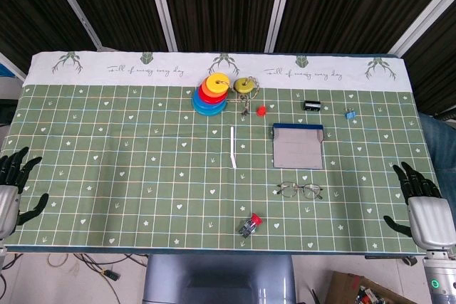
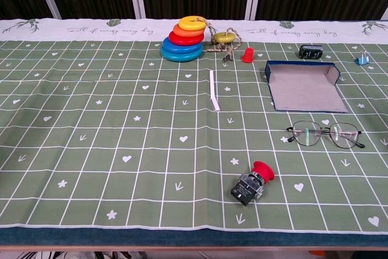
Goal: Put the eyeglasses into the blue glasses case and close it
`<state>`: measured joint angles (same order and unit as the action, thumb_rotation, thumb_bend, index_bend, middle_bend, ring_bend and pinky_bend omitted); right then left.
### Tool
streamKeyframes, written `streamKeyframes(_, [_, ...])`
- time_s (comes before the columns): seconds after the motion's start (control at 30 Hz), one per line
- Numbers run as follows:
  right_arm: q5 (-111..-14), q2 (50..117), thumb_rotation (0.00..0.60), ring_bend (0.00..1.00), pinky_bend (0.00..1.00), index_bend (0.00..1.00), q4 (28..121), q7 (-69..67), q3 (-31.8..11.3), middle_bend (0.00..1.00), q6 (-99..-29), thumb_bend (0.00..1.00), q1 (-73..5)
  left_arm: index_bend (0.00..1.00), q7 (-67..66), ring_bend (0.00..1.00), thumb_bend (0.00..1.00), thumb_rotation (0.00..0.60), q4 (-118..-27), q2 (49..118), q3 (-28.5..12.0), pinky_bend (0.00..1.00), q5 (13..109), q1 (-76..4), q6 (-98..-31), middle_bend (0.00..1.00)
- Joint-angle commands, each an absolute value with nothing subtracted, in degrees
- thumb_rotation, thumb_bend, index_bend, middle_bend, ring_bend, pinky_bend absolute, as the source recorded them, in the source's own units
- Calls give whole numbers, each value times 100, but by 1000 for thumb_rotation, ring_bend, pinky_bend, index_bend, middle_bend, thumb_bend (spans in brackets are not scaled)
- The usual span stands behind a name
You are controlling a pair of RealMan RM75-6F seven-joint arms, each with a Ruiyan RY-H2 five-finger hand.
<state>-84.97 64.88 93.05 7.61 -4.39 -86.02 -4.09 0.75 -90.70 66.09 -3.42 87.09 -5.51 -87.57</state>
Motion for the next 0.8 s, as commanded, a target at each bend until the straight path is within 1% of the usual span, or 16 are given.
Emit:
streamKeyframes(0.03, [-8491,6490,600,134,208,0,9280,748,-444,62,-8581,117,-421,136,71,0,311,600,-9077,6605,-335,0,8710,-555,-8741,0])
streamKeyframes(0.27, [-8368,6490,600,134,208,0,9287,721,-465,62,-8501,117,-425,137,-2,0,311,600,-9073,6619,-322,0,8738,-556,-8751,0])
streamKeyframes(0.57, [-8448,6414,600,134,208,9,9332,511,-427,62,-8487,117,-419,137,-109,0,310,600,-9078,6638,-326,0,8681,-543,-8741,0])
streamKeyframes(0.8, [-8268,6407,600,134,208,11,9325,459,-504,62,-8508,117,-385,134,-127,0,311,600,-9081,6668,-334,0,8702,-551,-8759,0])
